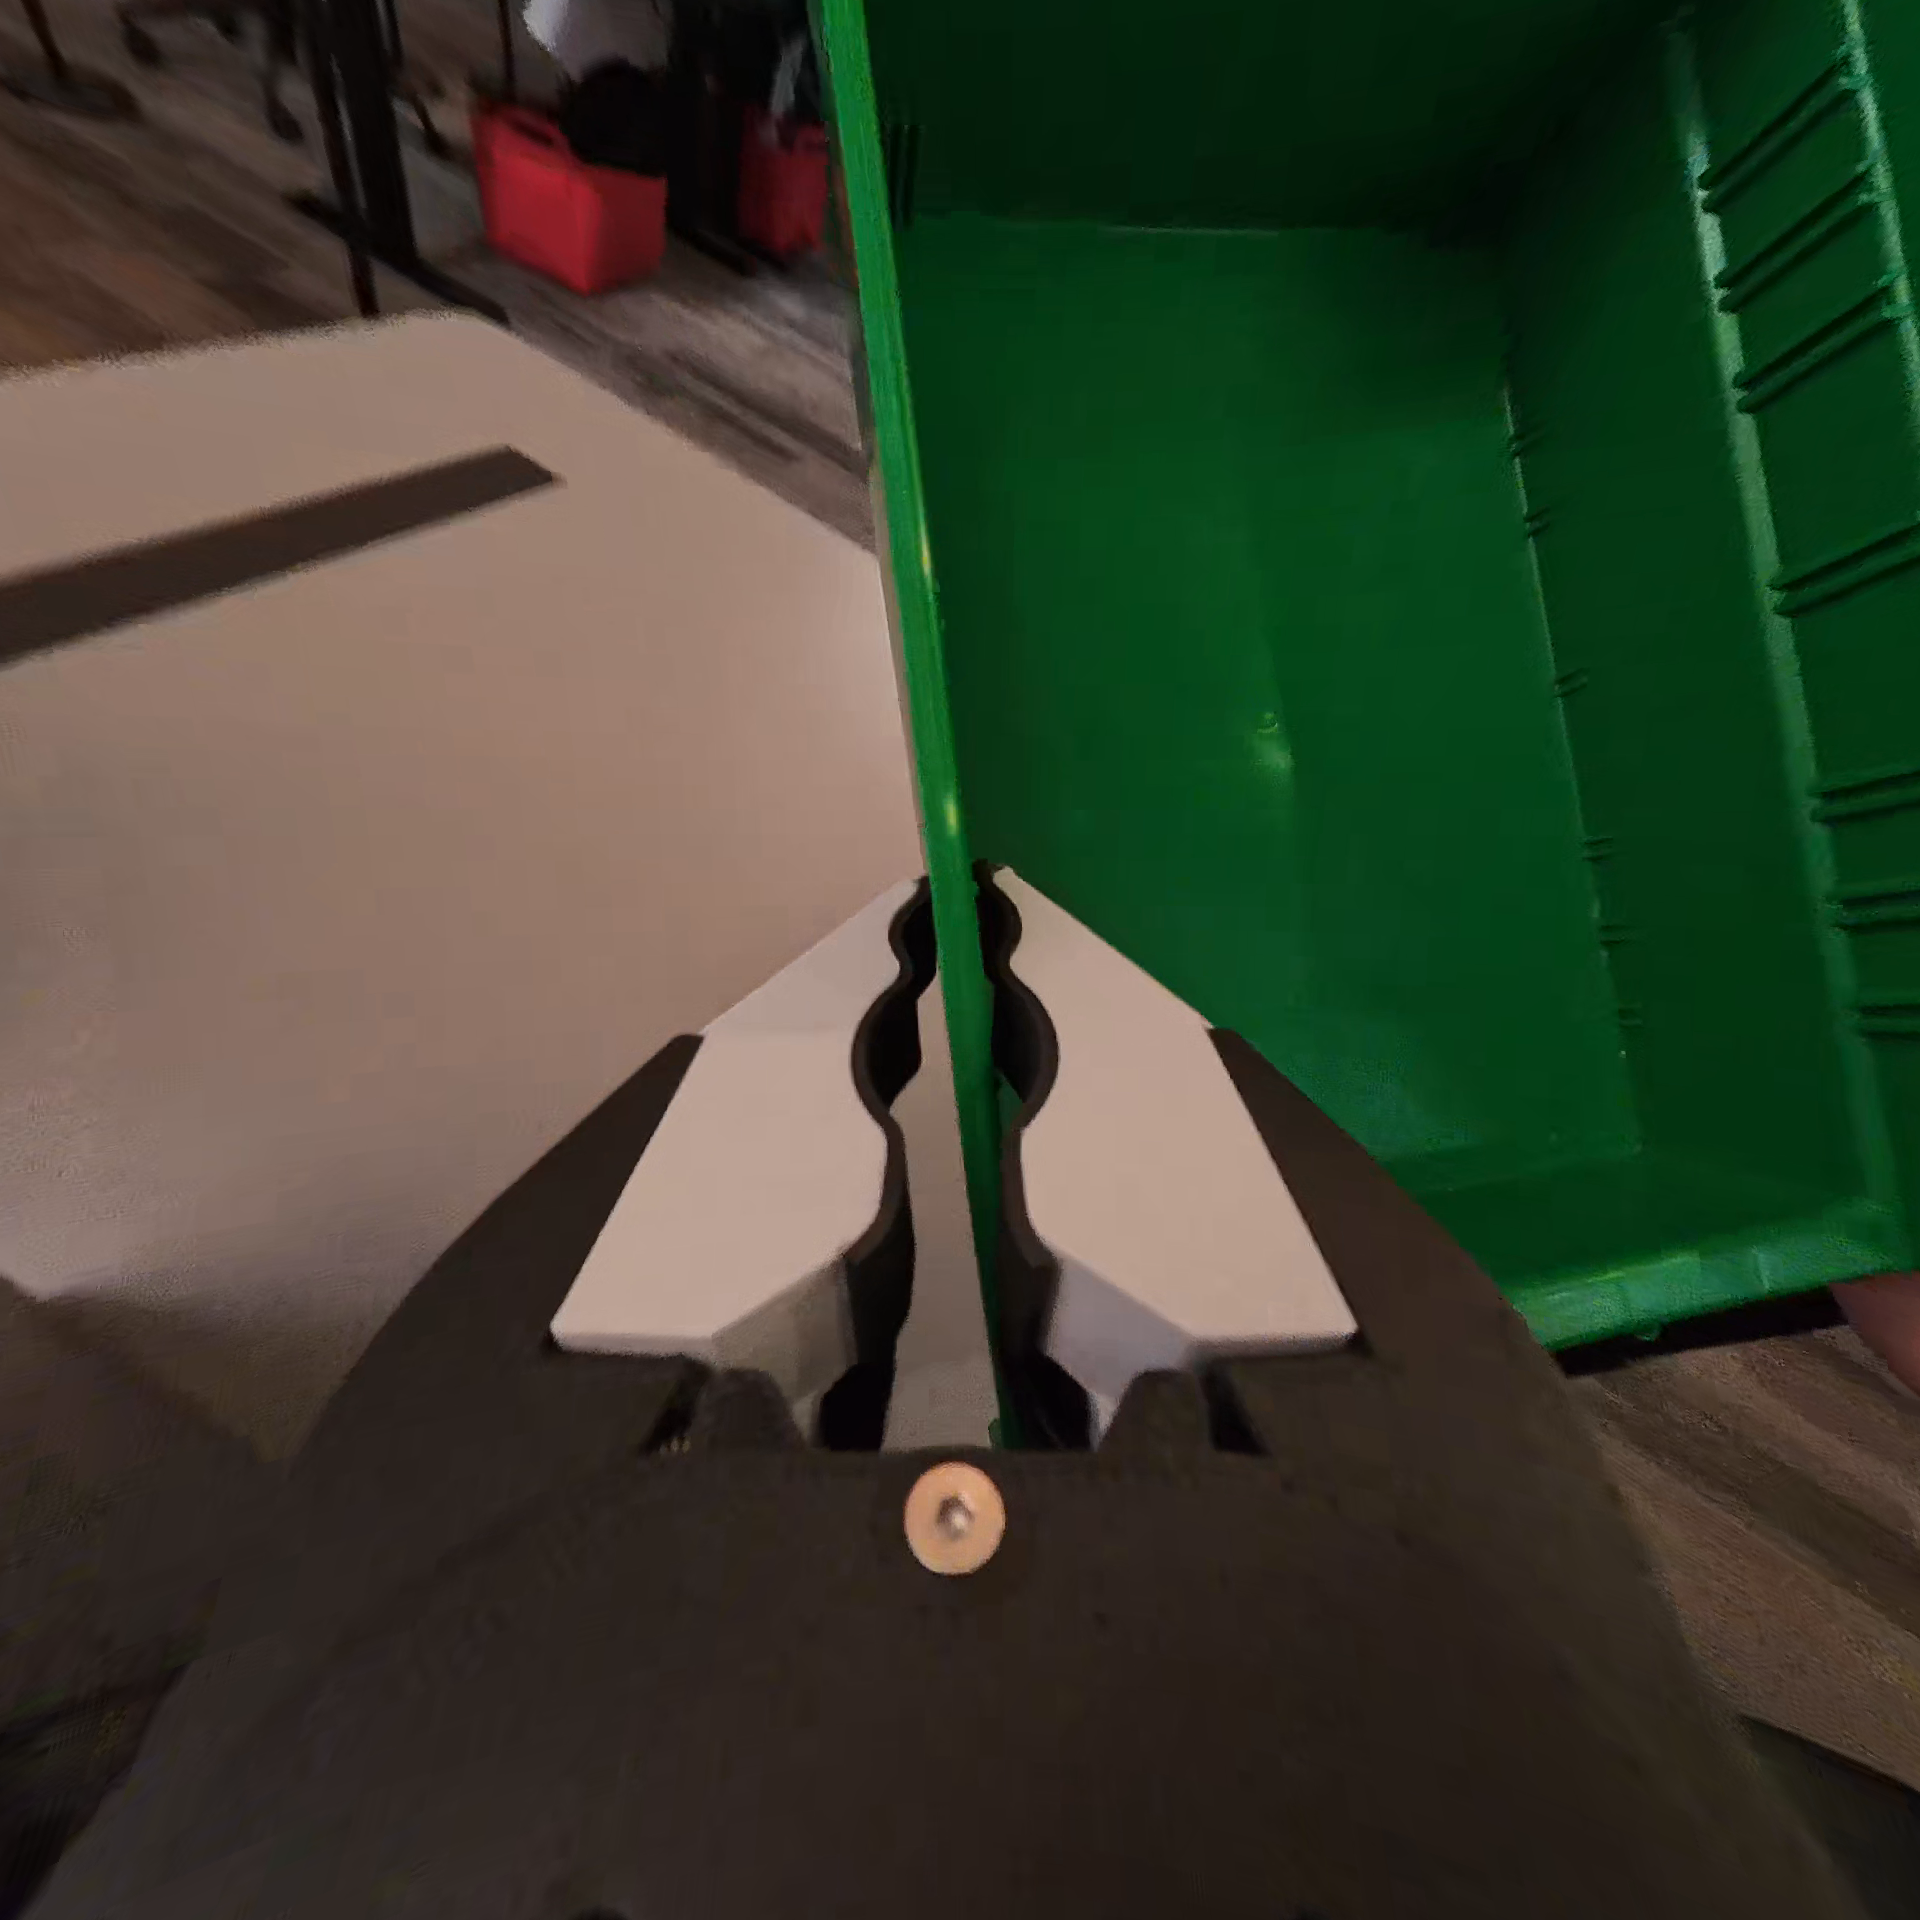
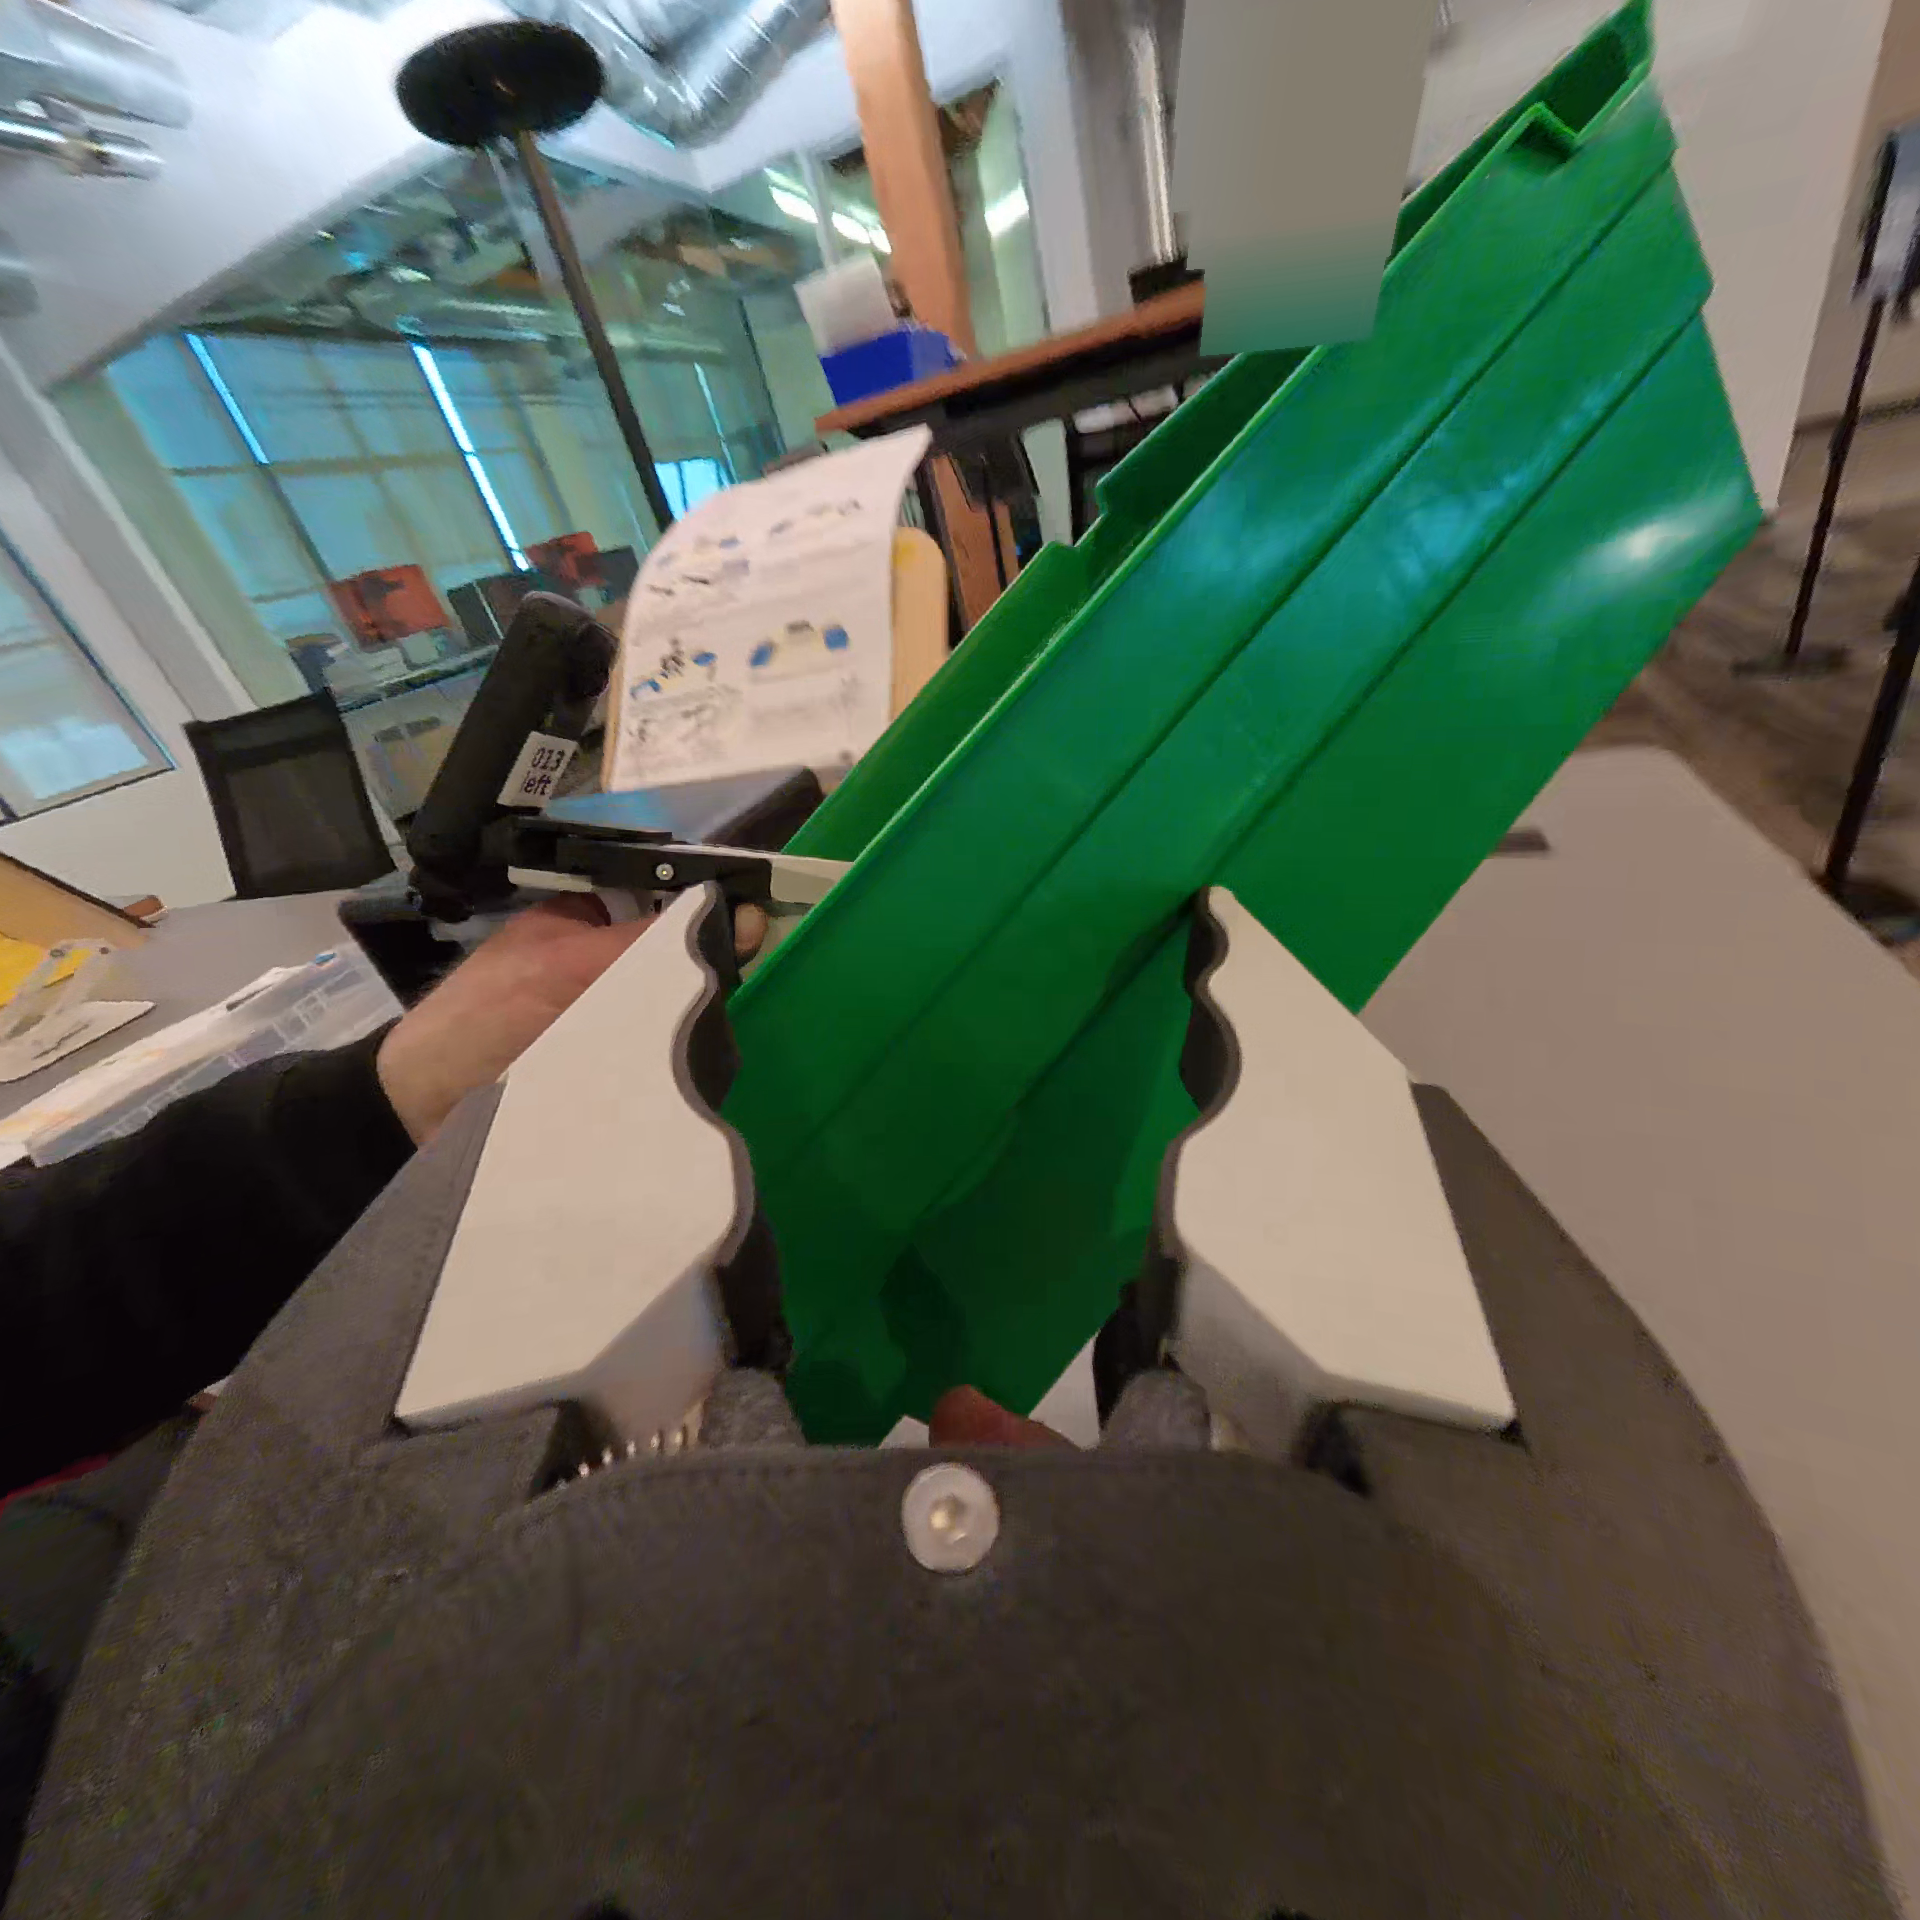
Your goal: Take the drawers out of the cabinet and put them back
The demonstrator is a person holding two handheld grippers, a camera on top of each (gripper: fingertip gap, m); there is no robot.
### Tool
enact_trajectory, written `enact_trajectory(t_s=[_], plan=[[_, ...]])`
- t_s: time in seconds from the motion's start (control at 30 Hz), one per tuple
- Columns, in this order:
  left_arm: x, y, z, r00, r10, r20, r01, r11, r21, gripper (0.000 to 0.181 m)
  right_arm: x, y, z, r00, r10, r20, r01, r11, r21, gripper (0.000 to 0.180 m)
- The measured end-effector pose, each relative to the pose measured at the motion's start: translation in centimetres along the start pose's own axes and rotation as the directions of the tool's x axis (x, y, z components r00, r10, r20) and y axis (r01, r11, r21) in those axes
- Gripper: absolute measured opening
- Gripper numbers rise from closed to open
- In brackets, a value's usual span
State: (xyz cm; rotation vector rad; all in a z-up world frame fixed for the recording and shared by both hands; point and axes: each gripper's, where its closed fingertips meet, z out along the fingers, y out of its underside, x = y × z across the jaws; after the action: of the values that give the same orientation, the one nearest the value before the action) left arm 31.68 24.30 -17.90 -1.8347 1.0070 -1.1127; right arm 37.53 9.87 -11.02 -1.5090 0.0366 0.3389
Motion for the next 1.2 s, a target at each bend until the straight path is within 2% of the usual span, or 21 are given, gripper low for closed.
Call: enact_trajectory(t_s=[0.1, 0.27, 0.37, 0.43, 0.53, 0.63, 0.8, 0.87, 0.9, 0.93, 1.03, 1.2], plan=[[-0.3, 3.3, 2.9, 0.999, 0.023, 0.026, -0.021, 0.997, -0.070, 0.006, 3.0, 2.6, -0.4, 0.996, 0.084, -0.037, -0.086, 0.994, -0.073, 0.085], [-1.8, 8.7, 6.2, 0.996, -0.082, 0.032, 0.086, 0.980, -0.179, 0.010, 6.8, 6.6, 0.5, 0.978, 0.195, -0.068, -0.205, 0.961, -0.183, 0.085], [-2.6, 10.5, 7.2, 0.994, -0.100, 0.049, 0.108, 0.970, -0.218, 0.014, 8.4, 8.1, 1.2, 0.972, 0.225, -0.066, -0.235, 0.948, -0.213, 0.083], [-2.8, 11.2, 7.6, 0.993, -0.109, 0.049, 0.118, 0.963, -0.241, 0.020, 9.8, 8.5, 1.6, 0.976, 0.203, -0.076, -0.215, 0.953, -0.214, 0.061], [-2.6, 13.0, 8.4, 0.989, -0.142, 0.049, 0.150, 0.943, -0.298, 0.029, 11.6, 9.0, 2.7, 0.971, 0.231, -0.068, -0.241, 0.942, -0.232, 0.057], [-2.5, 13.4, 8.9, 0.980, -0.195, 0.046, 0.200, 0.942, -0.269, 0.036, 13.1, 9.3, 3.5, 0.968, 0.247, -0.049, -0.251, 0.930, -0.268, 0.050], [-1.4, 12.4, 9.7, 0.964, -0.267, 0.008, 0.261, 0.937, -0.232, 0.063, 16.5, 10.3, 4.6, 0.954, 0.296, -0.038, -0.290, 0.889, -0.355, 0.042], [-1.1, 11.9, 10.1, 0.956, -0.293, -0.003, 0.284, 0.931, -0.227, 0.070, 18.2, 10.7, 5.1, 0.941, 0.336, -0.038, -0.327, 0.875, -0.356, 0.033], [-0.8, 11.8, 10.2, 0.953, -0.301, -0.013, 0.291, 0.929, -0.228, 0.073, 19.3, 10.8, 5.3, 0.944, 0.325, -0.057, -0.325, 0.883, -0.339, 0.021], [-0.6, 11.7, 10.3, 0.952, -0.304, -0.020, 0.292, 0.928, -0.232, 0.077, 20.2, 11.1, 5.6, 0.950, 0.301, -0.080, -0.310, 0.890, -0.333, 0.017], [-0.7, 11.2, 10.4, 0.948, -0.317, -0.017, 0.306, 0.928, -0.213, 0.086, 21.5, 12.1, 6.4, 0.952, 0.295, -0.083, -0.305, 0.881, -0.362, 0.014], [-0.2, 10.5, 10.3, 0.911, -0.400, -0.104, 0.373, 0.904, -0.208, 0.094, 23.7, 12.7, 6.8, 0.970, 0.186, -0.159, -0.236, 0.879, -0.414, 0.007]])
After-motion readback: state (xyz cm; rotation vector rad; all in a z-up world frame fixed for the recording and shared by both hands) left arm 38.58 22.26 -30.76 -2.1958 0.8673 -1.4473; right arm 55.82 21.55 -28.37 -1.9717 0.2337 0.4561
